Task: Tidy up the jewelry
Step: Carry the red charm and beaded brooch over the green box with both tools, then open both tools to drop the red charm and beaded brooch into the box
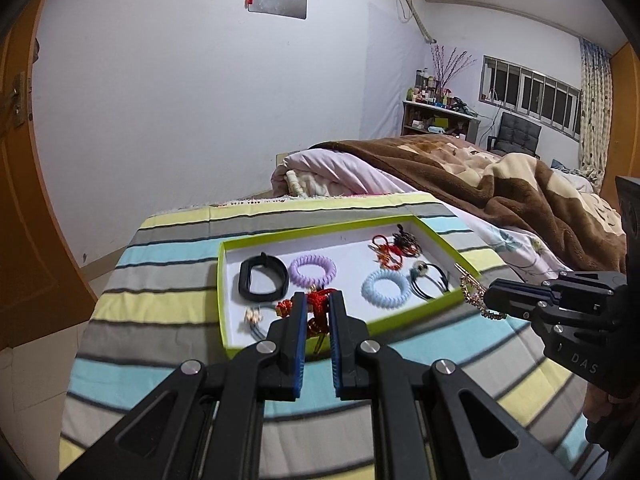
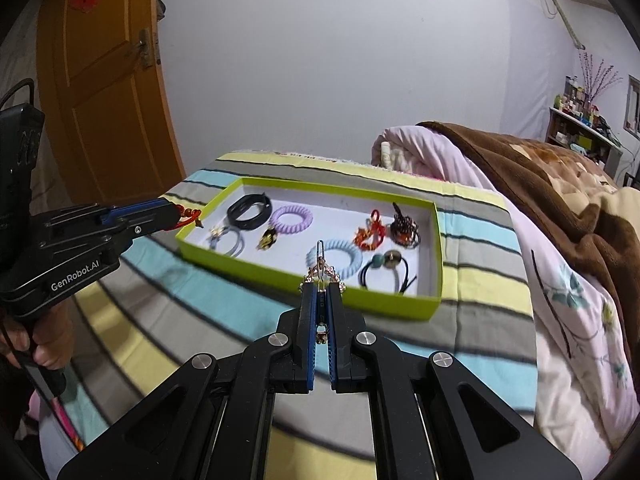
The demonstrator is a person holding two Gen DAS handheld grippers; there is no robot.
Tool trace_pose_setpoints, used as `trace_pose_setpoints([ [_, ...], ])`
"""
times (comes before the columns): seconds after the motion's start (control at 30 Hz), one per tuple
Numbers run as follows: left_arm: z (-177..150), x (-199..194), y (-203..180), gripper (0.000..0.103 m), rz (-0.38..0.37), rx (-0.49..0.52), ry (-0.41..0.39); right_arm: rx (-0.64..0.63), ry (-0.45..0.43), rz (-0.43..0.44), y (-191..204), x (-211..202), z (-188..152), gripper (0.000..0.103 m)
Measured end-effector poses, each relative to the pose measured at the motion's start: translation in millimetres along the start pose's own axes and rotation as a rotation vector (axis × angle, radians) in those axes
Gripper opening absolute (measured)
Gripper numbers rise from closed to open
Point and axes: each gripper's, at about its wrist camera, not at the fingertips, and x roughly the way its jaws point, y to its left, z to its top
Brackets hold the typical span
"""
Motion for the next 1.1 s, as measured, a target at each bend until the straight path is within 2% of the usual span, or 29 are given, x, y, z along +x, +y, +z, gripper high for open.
trace_pose_setpoints([
  [0.33, 3, 49, 12, 0.011, 0.012, -0.011, 0.058, 0.015, 0.057, 0.001, -18, 61, 20, 0.004],
  [0.57, -2, 73, 18, 0.011, 0.010, -0.025, 0.107, 0.024, 0.107, 0.008, -25, 96, 21, 0.004],
  [0.9, -7, 84, 24, 0.012, -0.025, -0.051, 0.149, 0.031, 0.126, 0.020, -26, 102, 19, 0.005],
  [0.97, -7, 82, 24, 0.012, -0.033, -0.050, 0.148, 0.031, 0.130, 0.017, -25, 103, 20, 0.012],
  [1.1, -6, 79, 22, 0.013, -0.038, -0.044, 0.143, 0.031, 0.121, 0.016, -24, 99, 21, 0.013],
])
